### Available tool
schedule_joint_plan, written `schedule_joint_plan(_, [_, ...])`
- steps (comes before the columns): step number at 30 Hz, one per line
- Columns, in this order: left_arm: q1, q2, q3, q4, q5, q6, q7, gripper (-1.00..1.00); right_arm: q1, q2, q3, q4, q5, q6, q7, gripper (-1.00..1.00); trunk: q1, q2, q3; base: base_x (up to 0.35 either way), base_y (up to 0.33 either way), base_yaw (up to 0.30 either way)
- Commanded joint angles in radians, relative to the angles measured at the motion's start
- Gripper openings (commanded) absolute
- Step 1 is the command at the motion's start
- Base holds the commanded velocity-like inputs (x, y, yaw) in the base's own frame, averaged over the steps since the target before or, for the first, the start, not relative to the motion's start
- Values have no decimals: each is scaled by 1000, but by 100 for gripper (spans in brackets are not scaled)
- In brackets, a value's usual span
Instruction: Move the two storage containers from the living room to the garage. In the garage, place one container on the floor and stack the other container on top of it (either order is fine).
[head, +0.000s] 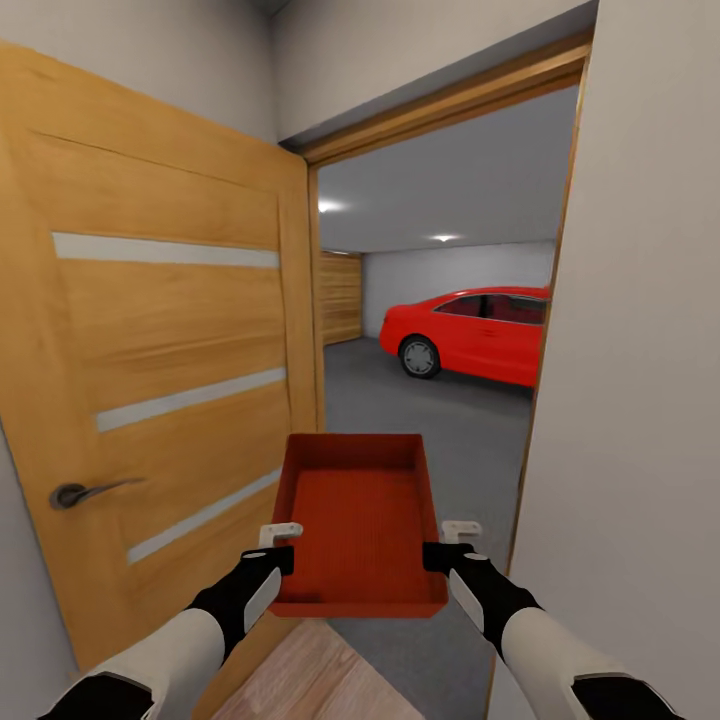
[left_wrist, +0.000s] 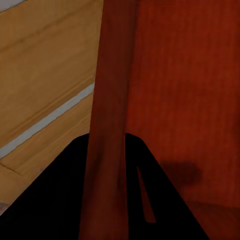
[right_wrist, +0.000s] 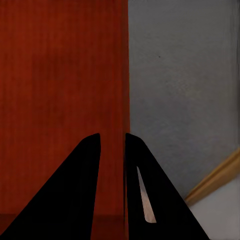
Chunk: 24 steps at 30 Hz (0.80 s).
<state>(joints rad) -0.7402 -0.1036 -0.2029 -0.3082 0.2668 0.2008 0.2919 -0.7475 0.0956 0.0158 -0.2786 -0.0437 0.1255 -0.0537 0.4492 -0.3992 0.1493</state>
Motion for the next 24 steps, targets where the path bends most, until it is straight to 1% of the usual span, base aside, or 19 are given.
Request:
schedule_joint_plan(1, [-1, 46, 46, -6, -2, -35, 8, -100, 0, -2, -5, 1, -14, 5, 2, -100, 1, -1, 0, 211, 183, -238])
schedule_joint_plan(24, [-1, 46, 46, -7, -2, -35, 8, -100, 0, -2, -5, 1, -15, 5, 2, -100, 1, -1, 8, 169, 144, -239])
